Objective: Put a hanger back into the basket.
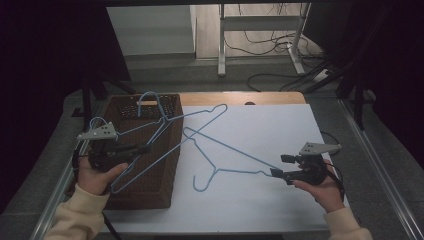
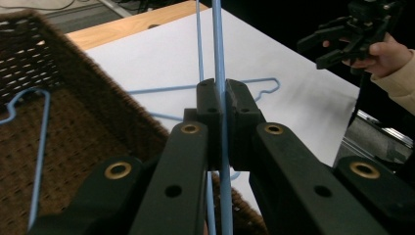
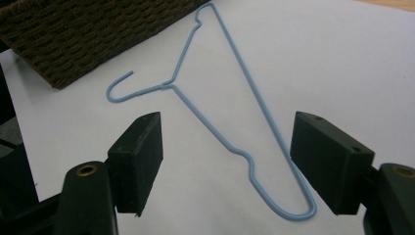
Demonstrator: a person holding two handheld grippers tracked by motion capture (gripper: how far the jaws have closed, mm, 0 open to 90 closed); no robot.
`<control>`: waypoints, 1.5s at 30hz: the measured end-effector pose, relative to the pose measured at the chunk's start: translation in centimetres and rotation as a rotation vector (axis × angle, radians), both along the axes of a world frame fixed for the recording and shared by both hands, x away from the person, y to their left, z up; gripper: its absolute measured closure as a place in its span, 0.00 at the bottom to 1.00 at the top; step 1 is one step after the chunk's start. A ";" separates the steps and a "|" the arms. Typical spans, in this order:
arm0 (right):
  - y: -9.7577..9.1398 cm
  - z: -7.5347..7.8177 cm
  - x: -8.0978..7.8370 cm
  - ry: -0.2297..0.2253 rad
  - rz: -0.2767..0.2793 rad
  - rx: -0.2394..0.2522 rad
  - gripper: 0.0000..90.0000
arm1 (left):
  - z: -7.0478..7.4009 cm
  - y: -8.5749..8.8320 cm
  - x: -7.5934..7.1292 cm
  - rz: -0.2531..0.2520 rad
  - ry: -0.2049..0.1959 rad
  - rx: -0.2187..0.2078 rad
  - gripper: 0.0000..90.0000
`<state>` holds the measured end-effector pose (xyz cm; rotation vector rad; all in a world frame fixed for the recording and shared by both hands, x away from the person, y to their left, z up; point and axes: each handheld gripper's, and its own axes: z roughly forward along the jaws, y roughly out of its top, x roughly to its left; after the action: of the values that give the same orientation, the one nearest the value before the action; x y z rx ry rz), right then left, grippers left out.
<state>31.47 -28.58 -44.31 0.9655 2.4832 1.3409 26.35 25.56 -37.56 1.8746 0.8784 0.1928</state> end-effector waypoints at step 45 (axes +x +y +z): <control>0.1 -0.9 0.2 0.034 -0.013 -0.042 0.31 | -5.2 10.2 2.7 0.260 0.128 -0.076 0.96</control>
<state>31.69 -28.44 -45.17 1.0016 2.5149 1.2732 29.04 35.78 -42.80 1.7132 1.2017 0.1973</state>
